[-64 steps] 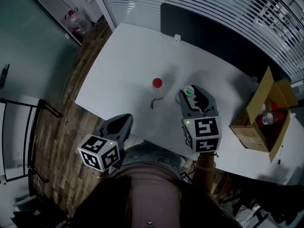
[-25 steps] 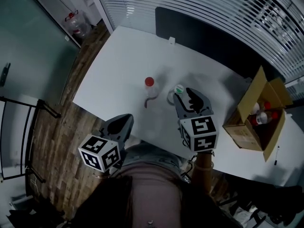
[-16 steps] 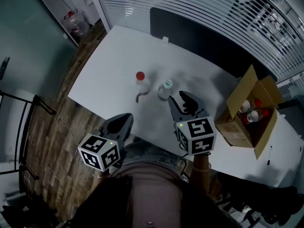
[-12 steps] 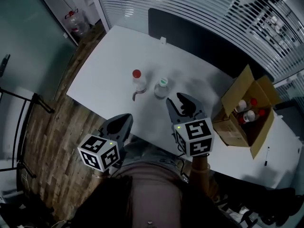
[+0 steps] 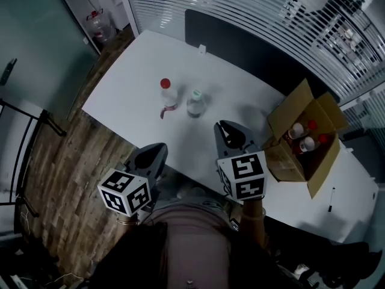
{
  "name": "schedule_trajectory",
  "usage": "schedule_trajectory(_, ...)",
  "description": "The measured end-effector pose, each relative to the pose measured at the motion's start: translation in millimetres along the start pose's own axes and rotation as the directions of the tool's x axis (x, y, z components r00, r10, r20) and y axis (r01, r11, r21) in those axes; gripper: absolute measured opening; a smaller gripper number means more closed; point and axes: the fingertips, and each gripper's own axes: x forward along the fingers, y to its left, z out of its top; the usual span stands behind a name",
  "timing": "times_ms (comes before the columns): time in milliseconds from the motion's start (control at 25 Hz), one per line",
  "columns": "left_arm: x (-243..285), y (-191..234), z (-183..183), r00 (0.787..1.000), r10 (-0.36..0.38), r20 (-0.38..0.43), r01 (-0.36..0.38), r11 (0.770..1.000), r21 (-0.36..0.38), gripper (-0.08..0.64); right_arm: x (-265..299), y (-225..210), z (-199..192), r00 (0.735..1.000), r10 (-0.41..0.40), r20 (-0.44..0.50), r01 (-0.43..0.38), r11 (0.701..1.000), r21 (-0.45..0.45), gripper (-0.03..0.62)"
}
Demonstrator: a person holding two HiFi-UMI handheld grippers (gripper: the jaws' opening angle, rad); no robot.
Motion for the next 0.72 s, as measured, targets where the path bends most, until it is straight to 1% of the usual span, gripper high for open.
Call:
schedule_trajectory(320, -11, -27, -11, 1.0, 0.008, 0.021, -0.008, 1.0, 0.003, 0.005, -29, 5, -10, 1.0, 0.013, 0.006, -0.013, 0.999, -0.046, 0.044)
schedule_trajectory(720, -20, -69, -30, 0.999, 0.008, 0.046, -0.008, 1.0, 0.009, 0.006, -74, 1, -29, 0.999, 0.02, 0.027, -0.018, 0.998, -0.067, 0.039)
